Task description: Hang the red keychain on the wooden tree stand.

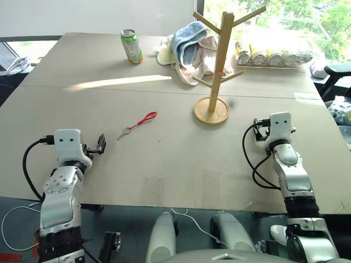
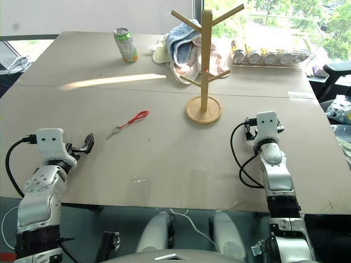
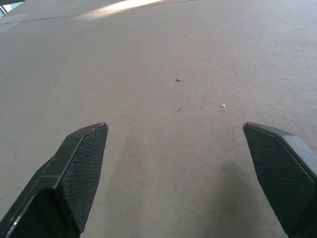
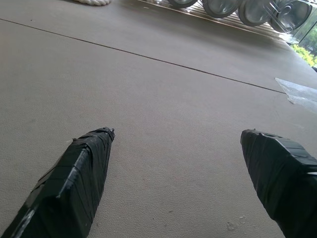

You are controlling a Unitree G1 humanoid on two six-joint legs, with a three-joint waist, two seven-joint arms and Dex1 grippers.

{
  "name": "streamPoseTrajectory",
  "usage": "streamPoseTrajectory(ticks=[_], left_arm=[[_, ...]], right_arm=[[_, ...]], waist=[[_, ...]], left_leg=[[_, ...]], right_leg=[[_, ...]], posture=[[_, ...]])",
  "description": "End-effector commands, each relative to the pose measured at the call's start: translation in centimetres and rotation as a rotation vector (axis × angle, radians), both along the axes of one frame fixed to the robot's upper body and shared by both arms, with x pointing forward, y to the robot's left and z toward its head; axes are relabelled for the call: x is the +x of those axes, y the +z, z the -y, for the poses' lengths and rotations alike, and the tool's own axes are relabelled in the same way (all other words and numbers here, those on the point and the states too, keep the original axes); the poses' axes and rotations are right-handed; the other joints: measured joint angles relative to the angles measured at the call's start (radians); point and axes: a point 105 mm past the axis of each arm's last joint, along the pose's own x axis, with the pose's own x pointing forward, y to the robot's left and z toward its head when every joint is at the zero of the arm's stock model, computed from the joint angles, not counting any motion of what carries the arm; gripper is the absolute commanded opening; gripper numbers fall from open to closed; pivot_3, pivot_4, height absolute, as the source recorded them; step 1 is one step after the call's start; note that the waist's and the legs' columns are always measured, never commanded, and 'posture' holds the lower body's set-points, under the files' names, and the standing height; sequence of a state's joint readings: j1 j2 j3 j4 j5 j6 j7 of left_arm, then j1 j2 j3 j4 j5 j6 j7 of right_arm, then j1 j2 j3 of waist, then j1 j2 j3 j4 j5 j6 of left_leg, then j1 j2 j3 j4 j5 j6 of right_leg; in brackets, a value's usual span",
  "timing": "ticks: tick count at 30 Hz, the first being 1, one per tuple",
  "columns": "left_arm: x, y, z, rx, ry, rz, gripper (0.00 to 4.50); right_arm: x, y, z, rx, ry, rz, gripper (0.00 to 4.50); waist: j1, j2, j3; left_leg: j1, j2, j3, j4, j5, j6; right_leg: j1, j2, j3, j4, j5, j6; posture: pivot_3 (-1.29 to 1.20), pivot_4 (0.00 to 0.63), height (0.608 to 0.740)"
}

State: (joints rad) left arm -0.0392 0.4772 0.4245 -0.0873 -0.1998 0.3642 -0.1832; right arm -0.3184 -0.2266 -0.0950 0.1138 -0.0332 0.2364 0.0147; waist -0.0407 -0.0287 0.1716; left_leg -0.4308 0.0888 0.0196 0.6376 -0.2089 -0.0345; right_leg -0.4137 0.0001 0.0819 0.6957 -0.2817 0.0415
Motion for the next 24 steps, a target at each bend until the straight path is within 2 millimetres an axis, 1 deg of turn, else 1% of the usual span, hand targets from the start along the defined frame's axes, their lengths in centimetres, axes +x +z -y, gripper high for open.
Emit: streamPoseTrajectory(ticks=[1, 3, 4, 6, 8, 11, 13, 15, 17, 18, 21, 24], left_arm=[[-0.4, 2.6, -0.7, 0.004, -0.059, 0.041, 4.5], [-0.7, 5.3, -0.1, -0.021, -0.229, 0.04, 4.5], [-0.7, 6.4, 0.4, -0.024, -0.312, 0.025, 4.5], [-0.8, 7.5, 0.9, -0.022, -0.414, -0.017, 4.5], [-0.8, 8.5, 1.7, -0.008, -0.526, -0.07, 4.5], [-0.3, 9.4, 3.1, 0.006, -0.666, -0.14, 4.5], [0.3, 9.3, 4.3, 0.01, -0.76, -0.192, 4.5], [1.2, 8.7, 4.8, 0.036, -0.801, -0.228, 4.5], [3.0, 8.0, 5.1, 0.052, -0.811, -0.24, 4.5], [3.7, 7.7, 5.3, 0.048, -0.823, -0.246, 4.5], [4.8, 7.2, 5.6, 0.047, -0.855, -0.264, 4.5], [6.0, 5.8, 5.9, 0.052, -0.884, -0.307, 4.5]], right_arm=[[0.0, 2.1, 0.4, -0.02, 0.019, 0.057, 4.39], [-0.1, 2.9, -0.5, -0.025, 0.141, 0.046, 4.39], [-0.2, 3.2, -1.3, -0.01, 0.216, 0.032, 4.39], [-0.7, 3.6, -3.1, 0.025, 0.354, 0.009, 4.39], [-1.7, 4.2, -5.1, 0.038, 0.523, -0.017, 4.39], [-3.3, 5.3, -7.8, 0.071, 0.769, -0.066, 4.39], [-4.6, 6.1, -9.4, 0.065, 0.937, -0.101, 4.39], [-5.3, 6.8, -10.3, 0.056, 1.043, -0.124, 4.39], [-5.8, 7.8, -11.5, 0.045, 1.138, -0.131, 4.39], [-6.0, 8.2, -12.0, 0.045, 1.173, -0.131, 4.39], [-6.5, 8.8, -13.0, 0.059, 1.234, -0.137, 4.39], [-7.1, 9.1, -14.1, 0.066, 1.282, -0.136, 4.39]], waist=[[0.0, 0.0, 0.0], [-0.001, -0.001, 0.001], [-0.002, -0.001, 0.001], [-0.002, -0.001, 0.001], [-0.002, 0.0, 0.001], [-0.001, 0.001, 0.001], [0.003, 0.001, 0.002], [0.003, 0.001, 0.002], [0.003, 0.001, 0.002], [0.003, 0.001, 0.002], [0.0, 0.001, 0.002], [0.002, 0.001, 0.002]], left_leg=[[0.0, 0.0, 0.0, 0.0, 0.0, 0.0], [0.0, 0.0, 0.0, 0.0, 0.0, 0.0], [-0.001, 0.0, 0.0, 0.0, 0.0, 0.0], [0.0, 0.0, -0.001, 0.0, 0.0, 0.0], [0.001, 0.0, 0.0, 0.0, 0.0, 0.0], [0.001, 0.0, 0.0, 0.0, 0.0, 0.0], [0.0, 0.0, 0.0, 0.0, 0.0, 0.0], [0.0, 0.0, 0.0, 0.0, 0.0, 0.0], [0.0, 0.0, 0.0, 0.0, 0.0, 0.0], [0.0, 0.0, -0.001, 0.0, 0.0, 0.0], [-0.001, 0.0, -0.001, 0.0, 0.0, 0.0], [-0.002, 0.0, -0.001, 0.0, 0.0, 0.0]], right_leg=[[0.0, 0.0, 0.0, 0.0, 0.0, 0.0], [0.0, 0.0, 0.0, 0.0, 0.0, 0.0], [-0.001, 0.0, 0.0, 0.001, 0.0, 0.0], [-0.001, 0.001, -0.001, 0.0, 0.0, 0.0], [0.0, 0.0, -0.001, 0.0, 0.0, 0.0], [0.001, 0.0, 0.0, 0.0, 0.0, 0.0], [0.0, 0.0, -0.001, 0.0, 0.0, 0.0], [0.0, 0.0, -0.001, 0.0, 0.0, 0.0], [0.0, 0.001, -0.001, 0.0, 0.0, 0.0], [0.0, 0.001, -0.001, 0.0, 0.0, 0.0], [0.0, 0.002, -0.001, 0.0, 0.0, 0.0], [-0.001, 0.002, -0.001, -0.001, 0.0, 0.0]], posture=[[0.0, 0.15, 0.733], [0.0, 0.15, 0.733], [0.0, 0.15, 0.733], [0.0, 0.15, 0.733], [0.0, 0.15, 0.733], [0.0, 0.15, 0.733], [0.0, 0.15, 0.733], [0.0, 0.15, 0.733], [0.0, 0.15, 0.733], [0.0, 0.15, 0.733], [0.0, 0.15, 0.733], [0.0, 0.15, 0.733]])
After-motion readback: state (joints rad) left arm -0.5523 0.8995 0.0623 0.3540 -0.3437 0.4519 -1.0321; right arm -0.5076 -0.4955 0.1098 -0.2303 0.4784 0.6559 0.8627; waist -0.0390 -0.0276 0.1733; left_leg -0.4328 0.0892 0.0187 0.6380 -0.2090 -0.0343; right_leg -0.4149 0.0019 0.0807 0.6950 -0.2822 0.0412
